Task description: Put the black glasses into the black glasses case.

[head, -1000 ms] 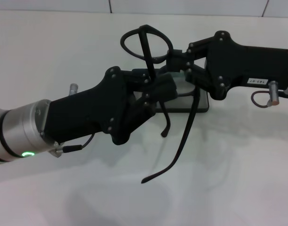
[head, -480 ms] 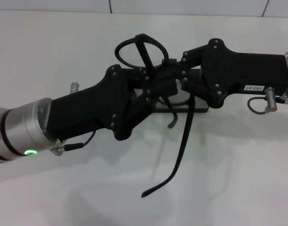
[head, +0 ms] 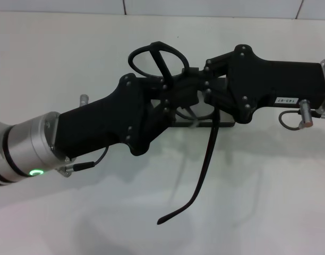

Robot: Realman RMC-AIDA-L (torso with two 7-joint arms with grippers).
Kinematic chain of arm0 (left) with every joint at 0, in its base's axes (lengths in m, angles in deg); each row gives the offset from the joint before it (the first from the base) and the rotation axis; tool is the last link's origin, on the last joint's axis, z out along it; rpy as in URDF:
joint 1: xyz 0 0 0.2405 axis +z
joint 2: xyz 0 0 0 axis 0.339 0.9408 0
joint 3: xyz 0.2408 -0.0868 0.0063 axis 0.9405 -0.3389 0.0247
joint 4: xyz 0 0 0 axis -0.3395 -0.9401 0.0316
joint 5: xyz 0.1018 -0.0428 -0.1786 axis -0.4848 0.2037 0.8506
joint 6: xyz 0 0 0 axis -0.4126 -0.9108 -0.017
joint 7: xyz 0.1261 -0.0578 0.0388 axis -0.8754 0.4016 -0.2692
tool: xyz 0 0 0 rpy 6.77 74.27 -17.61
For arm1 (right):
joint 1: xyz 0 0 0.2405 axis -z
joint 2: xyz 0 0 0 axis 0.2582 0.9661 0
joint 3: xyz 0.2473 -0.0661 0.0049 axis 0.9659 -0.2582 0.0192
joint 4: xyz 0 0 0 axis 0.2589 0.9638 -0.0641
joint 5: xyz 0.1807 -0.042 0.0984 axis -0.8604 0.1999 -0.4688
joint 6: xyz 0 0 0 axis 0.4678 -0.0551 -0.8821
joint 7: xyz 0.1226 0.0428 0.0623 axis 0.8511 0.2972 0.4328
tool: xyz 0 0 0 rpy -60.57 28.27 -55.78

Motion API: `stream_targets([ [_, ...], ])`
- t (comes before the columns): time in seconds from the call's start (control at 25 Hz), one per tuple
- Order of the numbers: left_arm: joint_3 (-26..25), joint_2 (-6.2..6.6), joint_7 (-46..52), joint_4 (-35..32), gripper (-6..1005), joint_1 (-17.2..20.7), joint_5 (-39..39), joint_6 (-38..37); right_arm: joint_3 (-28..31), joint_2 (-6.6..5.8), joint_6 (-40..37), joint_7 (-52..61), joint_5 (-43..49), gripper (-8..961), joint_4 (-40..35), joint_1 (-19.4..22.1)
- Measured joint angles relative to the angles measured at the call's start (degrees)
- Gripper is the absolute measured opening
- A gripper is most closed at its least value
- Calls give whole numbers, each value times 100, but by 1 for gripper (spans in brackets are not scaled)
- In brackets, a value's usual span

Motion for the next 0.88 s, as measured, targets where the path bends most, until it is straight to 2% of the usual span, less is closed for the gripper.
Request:
stream_targets([
  [0.64, 23, -27, -107, 129, 65, -44, 14, 4, -1, 0, -82, -20, -56, 57, 78, 25],
  [0.88, 170, 3, -365, 105, 65, -49, -33, -402, 63, -15, 37, -326, -259, 57, 502, -25],
])
